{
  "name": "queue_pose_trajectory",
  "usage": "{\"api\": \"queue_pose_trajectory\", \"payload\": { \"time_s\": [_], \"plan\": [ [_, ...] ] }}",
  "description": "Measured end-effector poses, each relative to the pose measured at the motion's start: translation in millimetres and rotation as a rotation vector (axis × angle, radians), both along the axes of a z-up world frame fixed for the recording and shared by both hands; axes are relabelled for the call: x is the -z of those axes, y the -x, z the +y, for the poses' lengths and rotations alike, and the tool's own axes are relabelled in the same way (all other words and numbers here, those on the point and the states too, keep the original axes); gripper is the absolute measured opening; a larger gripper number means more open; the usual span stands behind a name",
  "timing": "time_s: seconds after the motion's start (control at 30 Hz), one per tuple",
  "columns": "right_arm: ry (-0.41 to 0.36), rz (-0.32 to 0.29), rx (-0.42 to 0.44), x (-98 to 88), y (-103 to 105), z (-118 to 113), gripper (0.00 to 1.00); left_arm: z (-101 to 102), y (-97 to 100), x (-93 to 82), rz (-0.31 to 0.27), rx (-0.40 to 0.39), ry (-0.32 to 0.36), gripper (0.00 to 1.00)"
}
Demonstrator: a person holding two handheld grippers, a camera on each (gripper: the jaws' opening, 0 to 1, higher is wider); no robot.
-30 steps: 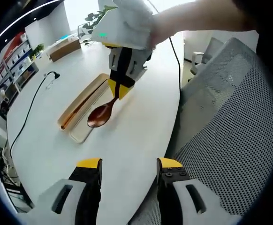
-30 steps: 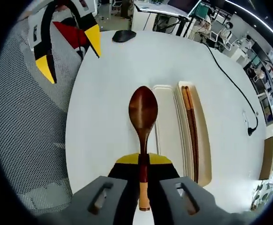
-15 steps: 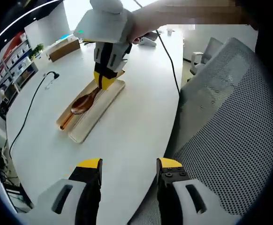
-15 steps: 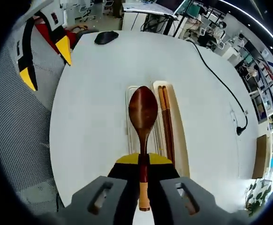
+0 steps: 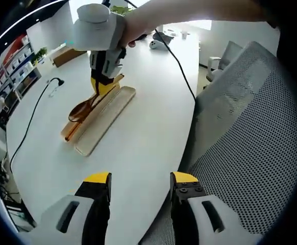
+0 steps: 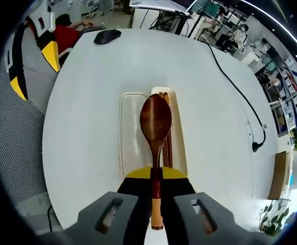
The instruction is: Arrange the utensils inside the cutlery case until each visible utensil rests in its matching compartment.
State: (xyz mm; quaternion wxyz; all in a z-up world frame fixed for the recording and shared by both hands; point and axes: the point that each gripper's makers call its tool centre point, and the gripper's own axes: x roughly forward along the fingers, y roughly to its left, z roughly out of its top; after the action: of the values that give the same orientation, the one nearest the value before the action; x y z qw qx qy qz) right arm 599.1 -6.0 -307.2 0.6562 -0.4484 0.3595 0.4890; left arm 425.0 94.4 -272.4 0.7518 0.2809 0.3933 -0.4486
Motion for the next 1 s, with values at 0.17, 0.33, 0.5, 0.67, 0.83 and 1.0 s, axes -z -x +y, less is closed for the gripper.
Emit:
{"api": "queue_pose_trajectory", "payload": {
  "time_s": [0.17,0.33,0.5,0.67,0.83,1.0],
  "plan": [
    [0.012,-0.004,0.0,2.8,-9,0,0.01,-1,-0.1,0.0,-0.001,0.0,0.001,0.48],
    [0.028,-0.013,-0.007,4.6,-15,1,0.01,-2,0.5,0.3,0.003,0.003,0.001,0.48],
    [0.04,-0.012,-0.018,8.0,-18,3,0.01,-2,0.7,0.1,0.005,0.002,0.004,0.48],
    [0.085,-0.052,-0.045,13.3,-24,0,0.01,-1,1.3,-0.2,0.005,0.005,0.003,0.48],
    [0.096,-0.053,-0.056,19.3,-24,2,0.01,-2,1.7,-0.6,0.008,0.006,0.01,0.48],
    [0.11,-0.075,-0.074,21.6,-27,6,0.01,-1,1.5,0.4,0.009,0.006,0.004,0.47]
  ]
}}
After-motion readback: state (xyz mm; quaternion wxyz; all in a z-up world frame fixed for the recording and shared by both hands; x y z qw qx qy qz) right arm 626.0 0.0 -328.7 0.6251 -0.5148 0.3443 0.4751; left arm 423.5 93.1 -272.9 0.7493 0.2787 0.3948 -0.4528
